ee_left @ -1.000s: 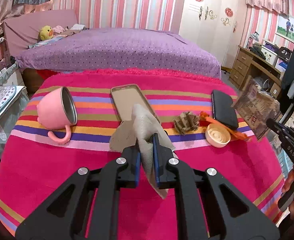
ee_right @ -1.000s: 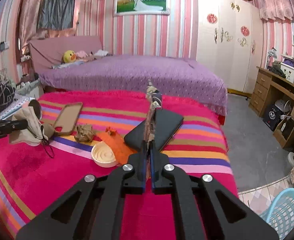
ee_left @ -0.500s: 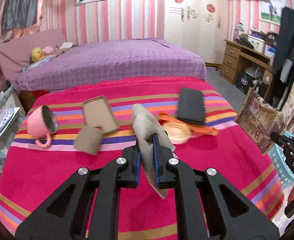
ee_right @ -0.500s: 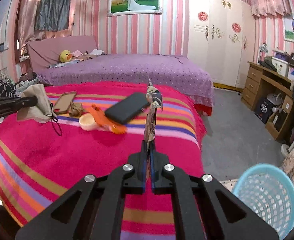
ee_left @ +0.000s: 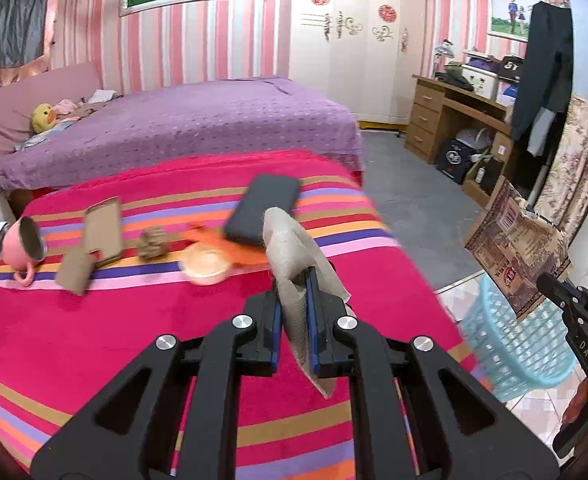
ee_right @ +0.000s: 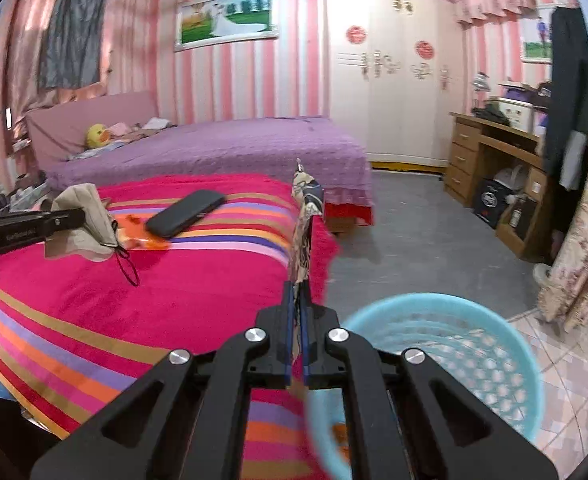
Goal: Collect trash
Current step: 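Carry the cloth and paper bag to the blue basket and open both tools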
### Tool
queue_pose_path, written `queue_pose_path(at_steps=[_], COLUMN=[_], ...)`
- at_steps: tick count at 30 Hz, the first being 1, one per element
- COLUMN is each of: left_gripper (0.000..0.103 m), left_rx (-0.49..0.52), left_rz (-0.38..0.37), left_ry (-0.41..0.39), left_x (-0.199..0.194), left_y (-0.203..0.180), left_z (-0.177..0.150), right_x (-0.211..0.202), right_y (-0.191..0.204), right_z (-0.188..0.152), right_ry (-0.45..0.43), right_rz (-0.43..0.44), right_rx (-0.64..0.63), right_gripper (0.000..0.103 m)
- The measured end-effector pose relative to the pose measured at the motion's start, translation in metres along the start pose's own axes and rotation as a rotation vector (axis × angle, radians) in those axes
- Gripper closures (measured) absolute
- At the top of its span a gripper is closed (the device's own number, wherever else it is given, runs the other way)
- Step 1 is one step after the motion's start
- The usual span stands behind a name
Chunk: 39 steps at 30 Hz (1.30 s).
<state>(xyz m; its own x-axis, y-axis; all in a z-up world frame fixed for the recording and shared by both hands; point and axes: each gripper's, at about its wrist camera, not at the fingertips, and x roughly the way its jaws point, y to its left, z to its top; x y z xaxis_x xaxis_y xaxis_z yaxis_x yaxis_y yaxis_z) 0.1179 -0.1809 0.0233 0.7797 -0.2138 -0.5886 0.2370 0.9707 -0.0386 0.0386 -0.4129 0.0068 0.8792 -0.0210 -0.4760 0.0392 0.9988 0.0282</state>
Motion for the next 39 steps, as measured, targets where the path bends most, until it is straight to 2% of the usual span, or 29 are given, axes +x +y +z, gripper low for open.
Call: queue_pose_path(at_steps=[6,14,18,22,28,30,32,33,34,38,39], left_gripper=[0.094,0.094,0.094,0.094,0.091,0.083,0.05,0.042,0.03,0.012,0.011], left_rx=[0.019,0.113,0.169,0.183,0.214,0.218,0.213,0.204,0.196,0.161,0.155], left_rz=[-0.076,-0.173,-0.208,-0.242,-0.283,-0.279,-0.28,-0.272,-0.26,-0.228,-0.219], left_ry=[-0.002,0.039,0.04,0.057,0.092,0.092,0.092,0.086,0.079,0.058,0.053], left_x=[0.006,0.024,0.029,0.037,0.048,0.052,0.055,0.057,0.058,0.061,0.061], left_y=[-0.066,-0.157,-0.194,-0.221,-0.245,-0.247,-0.246,-0.243,-0.242,-0.226,-0.222], left_z=[0.002,-0.018,-0.028,-0.031,-0.033,-0.033,-0.032,-0.031,-0.031,-0.023,-0.021], right_x=[-0.013,-0.024,-0.028,-0.029,-0.03,-0.031,-0.032,-0.032,-0.032,-0.031,-0.03], right_y=[-0.058,-0.122,-0.142,-0.155,-0.163,-0.164,-0.164,-0.164,-0.165,-0.164,-0.163], right_z=[-0.015,-0.038,-0.048,-0.055,-0.061,-0.066,-0.067,-0.067,-0.068,-0.069,-0.069], right_ry=[0.021,0.041,0.044,0.047,0.042,0.039,0.039,0.04,0.041,0.04,0.04], right_rz=[-0.092,-0.174,-0.198,-0.212,-0.219,-0.221,-0.222,-0.222,-0.222,-0.22,-0.218], right_rx=[0.024,0.085,0.112,0.129,0.159,0.163,0.163,0.164,0.165,0.167,0.166], right_gripper=[0.1,0.1,0.1,0.1,0.1,0.1,0.1,0.1,0.1,0.1,0.1])
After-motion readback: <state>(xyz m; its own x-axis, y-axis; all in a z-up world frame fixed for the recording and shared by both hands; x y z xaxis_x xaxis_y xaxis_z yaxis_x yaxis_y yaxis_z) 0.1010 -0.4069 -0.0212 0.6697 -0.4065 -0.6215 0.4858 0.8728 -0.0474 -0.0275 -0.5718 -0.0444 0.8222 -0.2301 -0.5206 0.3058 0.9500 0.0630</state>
